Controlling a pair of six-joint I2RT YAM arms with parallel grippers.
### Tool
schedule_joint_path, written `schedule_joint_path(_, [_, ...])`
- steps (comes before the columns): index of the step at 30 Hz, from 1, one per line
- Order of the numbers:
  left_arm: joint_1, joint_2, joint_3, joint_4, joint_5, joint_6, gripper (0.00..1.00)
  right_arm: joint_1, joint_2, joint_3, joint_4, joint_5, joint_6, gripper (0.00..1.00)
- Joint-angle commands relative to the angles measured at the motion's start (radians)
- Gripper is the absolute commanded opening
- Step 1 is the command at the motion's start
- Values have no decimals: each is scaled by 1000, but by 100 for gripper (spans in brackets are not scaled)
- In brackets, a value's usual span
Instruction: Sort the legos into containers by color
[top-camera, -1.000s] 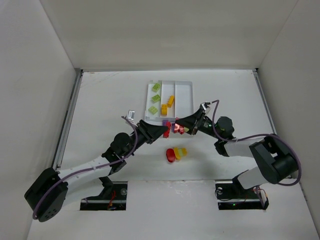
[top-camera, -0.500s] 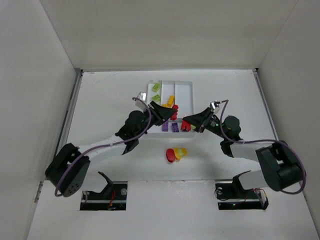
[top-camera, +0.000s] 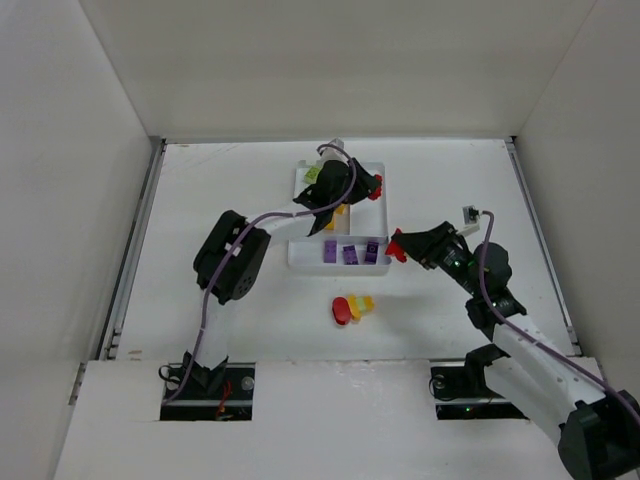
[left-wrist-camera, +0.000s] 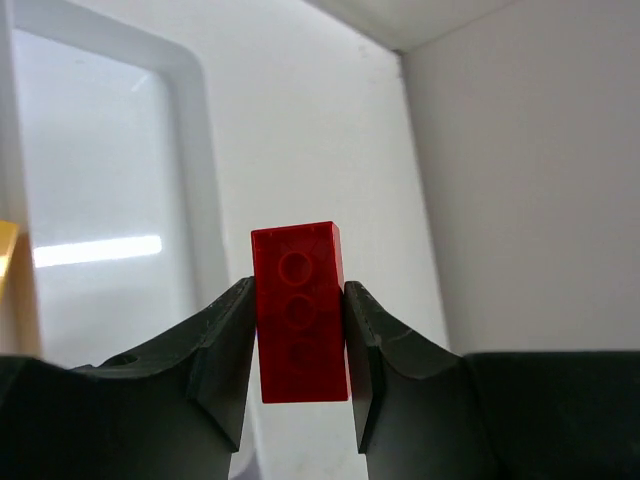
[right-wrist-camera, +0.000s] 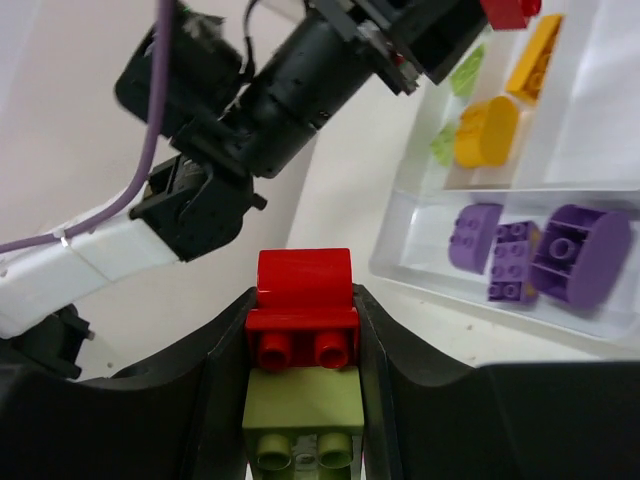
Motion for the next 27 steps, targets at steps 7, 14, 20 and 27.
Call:
schedule_joint_path(7, [-11, 111, 199, -185, -76, 106, 32, 13, -47, -6, -120, 76, -80, 35])
schedule_joint_path(14, [-9, 30, 127, -156, -69, 128, 65, 13, 5, 0, -99, 73, -78, 35])
schedule_joint_path(20, [-12, -238, -167, 10, -5, 105, 61, 19, 82, 23, -38, 42, -46, 35])
schedule_joint_path(27, [-53, -671, -716, 294, 44, -51, 57, 54, 253, 71, 152, -45, 74, 36])
